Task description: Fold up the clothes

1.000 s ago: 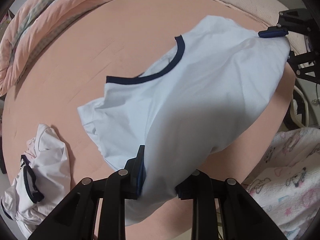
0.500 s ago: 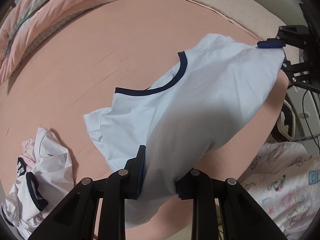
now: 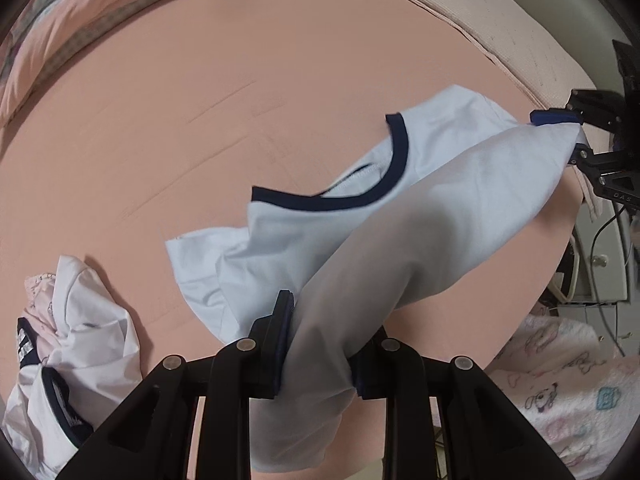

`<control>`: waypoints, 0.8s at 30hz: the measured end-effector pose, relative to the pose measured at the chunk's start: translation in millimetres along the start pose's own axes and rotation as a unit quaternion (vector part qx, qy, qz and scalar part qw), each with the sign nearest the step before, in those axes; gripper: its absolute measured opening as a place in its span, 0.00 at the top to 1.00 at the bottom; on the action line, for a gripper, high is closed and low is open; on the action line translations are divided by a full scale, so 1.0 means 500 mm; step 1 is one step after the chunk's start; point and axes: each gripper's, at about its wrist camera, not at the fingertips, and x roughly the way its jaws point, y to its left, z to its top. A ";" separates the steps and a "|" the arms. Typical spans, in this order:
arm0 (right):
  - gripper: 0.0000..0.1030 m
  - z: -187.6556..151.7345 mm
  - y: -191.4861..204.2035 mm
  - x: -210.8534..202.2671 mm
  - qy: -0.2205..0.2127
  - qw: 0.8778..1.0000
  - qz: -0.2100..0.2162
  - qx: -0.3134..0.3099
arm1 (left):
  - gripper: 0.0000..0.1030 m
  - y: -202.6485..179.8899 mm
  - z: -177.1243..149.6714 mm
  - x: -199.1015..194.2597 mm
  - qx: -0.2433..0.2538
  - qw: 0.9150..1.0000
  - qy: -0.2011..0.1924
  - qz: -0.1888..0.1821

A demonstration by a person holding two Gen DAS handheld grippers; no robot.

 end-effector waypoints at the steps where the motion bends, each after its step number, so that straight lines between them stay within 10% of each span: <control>1: 0.72 0.002 -0.011 0.003 -0.003 1.000 0.008 0.014 | 0.78 0.005 0.006 0.001 -0.003 1.000 0.003 -0.004; 4: 0.72 0.006 -0.041 0.016 -0.013 0.998 0.029 0.059 | 0.75 0.022 0.022 0.011 -0.005 1.000 0.016 -0.011; 10: 0.72 0.009 -0.080 0.044 -0.013 0.992 0.050 0.119 | 0.32 0.058 0.046 0.024 -0.017 0.999 0.010 0.035; 15: 0.64 0.014 -0.103 0.067 -0.009 0.988 0.043 0.145 | 0.31 0.082 0.056 0.028 -0.026 0.999 -0.009 0.041; 18: 0.42 0.019 -0.127 0.082 -0.007 0.985 0.038 0.169 | 0.31 0.106 0.059 0.047 -0.049 0.998 -0.006 0.032; 24: 0.42 0.020 -0.171 0.112 -0.002 0.971 0.068 0.227 | 0.31 0.170 0.059 0.067 -0.121 0.992 -0.012 -0.017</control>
